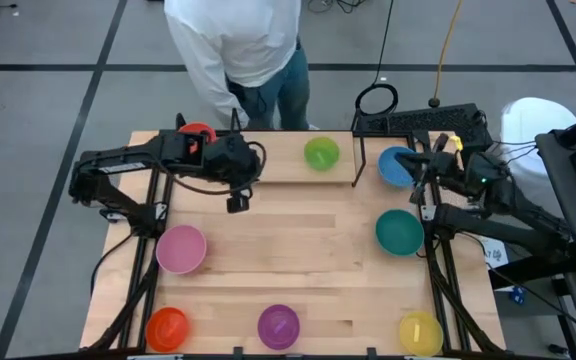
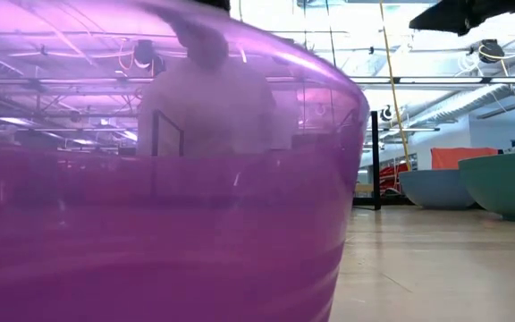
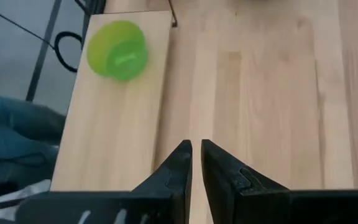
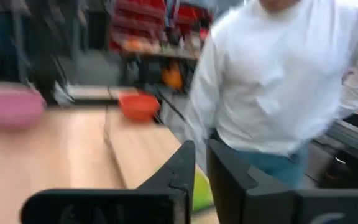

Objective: Place and stack bowls onto a shelf
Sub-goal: Put the dark green bowl on the shelf

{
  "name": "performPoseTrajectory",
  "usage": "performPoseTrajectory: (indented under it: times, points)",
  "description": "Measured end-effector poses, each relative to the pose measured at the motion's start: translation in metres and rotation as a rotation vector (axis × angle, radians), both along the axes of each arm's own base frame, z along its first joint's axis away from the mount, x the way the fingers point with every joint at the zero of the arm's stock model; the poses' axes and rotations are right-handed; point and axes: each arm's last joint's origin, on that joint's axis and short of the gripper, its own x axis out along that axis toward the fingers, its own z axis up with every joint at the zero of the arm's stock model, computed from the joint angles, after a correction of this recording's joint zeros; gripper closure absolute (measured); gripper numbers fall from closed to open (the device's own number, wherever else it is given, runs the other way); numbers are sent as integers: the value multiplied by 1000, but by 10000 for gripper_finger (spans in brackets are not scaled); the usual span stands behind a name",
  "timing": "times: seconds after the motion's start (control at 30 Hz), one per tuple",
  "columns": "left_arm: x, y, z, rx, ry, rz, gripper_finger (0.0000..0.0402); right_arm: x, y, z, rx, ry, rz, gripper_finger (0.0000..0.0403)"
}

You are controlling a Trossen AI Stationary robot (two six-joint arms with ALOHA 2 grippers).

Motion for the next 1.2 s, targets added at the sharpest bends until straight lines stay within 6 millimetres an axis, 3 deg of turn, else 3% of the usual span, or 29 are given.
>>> performPoseTrajectory:
  times: [0.2,0.43,0.67,0.93,1.2]
  points:
    - [-20,-1,-2,7,117,79,360,-7,2,15,100,267,-26,331]
    - [-44,1,9,27,102,237,360,-8,3,13,343,601,-66,323]
    - [-61,-1,19,26,51,272,360,4,-2,-4,490,886,-97,323]
    - [-70,-2,22,20,44,280,360,30,-13,-16,508,1059,-70,323]
    - [-71,-8,23,21,48,250,360,52,-19,-56,545,1215,92,323]
